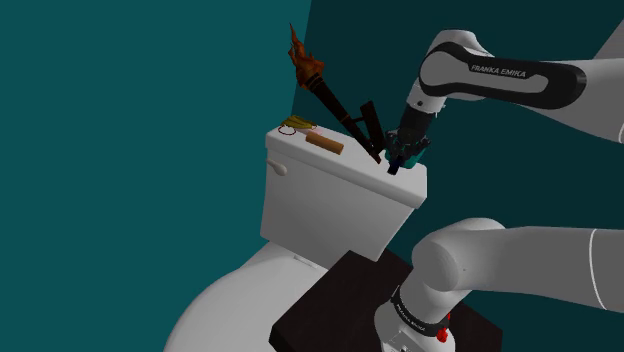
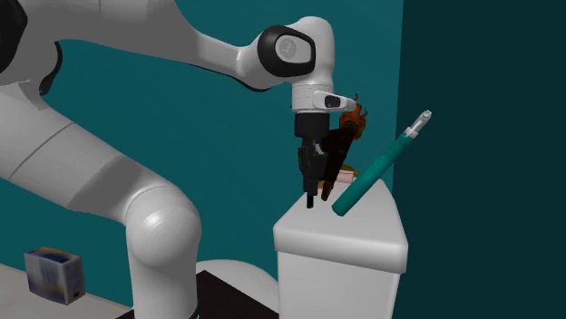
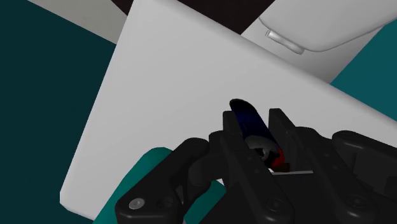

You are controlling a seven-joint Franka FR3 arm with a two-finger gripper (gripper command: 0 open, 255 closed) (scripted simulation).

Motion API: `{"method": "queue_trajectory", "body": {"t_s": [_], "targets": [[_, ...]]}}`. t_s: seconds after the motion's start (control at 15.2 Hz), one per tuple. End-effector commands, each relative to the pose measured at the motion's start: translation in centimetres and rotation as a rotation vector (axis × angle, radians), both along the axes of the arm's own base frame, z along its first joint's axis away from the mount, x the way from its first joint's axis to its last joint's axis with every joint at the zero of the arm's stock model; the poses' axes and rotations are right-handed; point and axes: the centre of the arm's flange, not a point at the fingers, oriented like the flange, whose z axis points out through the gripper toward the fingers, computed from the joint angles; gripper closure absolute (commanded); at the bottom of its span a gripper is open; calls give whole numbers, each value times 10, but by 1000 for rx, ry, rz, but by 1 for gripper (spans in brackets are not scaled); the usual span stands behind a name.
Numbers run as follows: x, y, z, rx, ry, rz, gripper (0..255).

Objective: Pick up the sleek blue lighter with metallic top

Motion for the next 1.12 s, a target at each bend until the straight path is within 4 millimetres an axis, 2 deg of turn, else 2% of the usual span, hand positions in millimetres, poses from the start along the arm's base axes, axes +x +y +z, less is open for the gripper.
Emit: {"method": "queue_trajectory", "body": {"t_s": [0.0,0.26,1.06], "targets": [[0,0,0,0,0,0,255],[0,0,0,0,0,0,255],[0,0,64,0,0,0,255]]}}
